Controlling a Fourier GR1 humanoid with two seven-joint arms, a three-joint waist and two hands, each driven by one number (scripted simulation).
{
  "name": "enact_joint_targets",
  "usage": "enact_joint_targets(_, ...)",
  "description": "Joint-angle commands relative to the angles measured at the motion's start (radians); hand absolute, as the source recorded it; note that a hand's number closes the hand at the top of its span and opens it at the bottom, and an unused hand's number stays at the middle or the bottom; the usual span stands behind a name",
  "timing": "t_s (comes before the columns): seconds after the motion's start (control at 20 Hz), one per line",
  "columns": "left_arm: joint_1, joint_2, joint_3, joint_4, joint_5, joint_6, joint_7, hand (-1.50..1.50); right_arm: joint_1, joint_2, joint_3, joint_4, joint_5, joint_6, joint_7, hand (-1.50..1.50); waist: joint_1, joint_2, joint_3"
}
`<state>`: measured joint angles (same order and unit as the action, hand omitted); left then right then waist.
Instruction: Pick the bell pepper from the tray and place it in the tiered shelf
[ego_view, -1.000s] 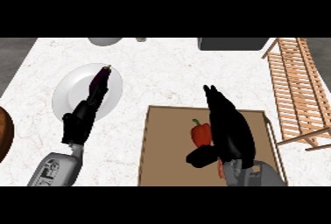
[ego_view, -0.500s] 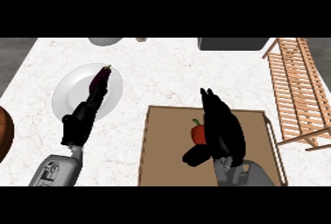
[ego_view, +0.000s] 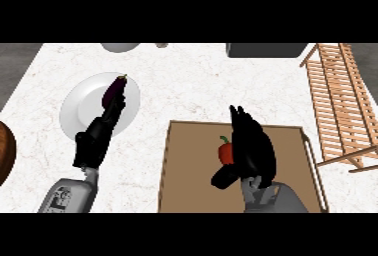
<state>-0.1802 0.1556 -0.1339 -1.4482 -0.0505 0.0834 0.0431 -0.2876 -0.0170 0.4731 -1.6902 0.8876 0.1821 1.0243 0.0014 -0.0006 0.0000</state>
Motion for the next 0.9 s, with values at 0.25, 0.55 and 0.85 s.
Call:
enact_joint_targets(0.25,0.030,0.011,0.056,0.006,0.002,-0.064,-0.043,0.00,-0.003,0.017,-0.030,0.071,0.041,0.002,0.016,-1.50,0.001,0.000,0.000)
enact_joint_targets(0.55,0.041,-0.023,0.050,-0.035,-0.035,-0.055,-0.007,0.00,0.081,-0.006,-0.061,0.102,0.071,-0.038,-0.107,-1.50,-0.001,0.000,0.000)
enact_joint_targets(0.85,0.055,-0.040,0.052,-0.063,-0.052,-0.064,0.007,0.00,0.061,0.017,-0.072,0.143,0.062,-0.058,-0.110,-1.50,0.000,0.000,0.000)
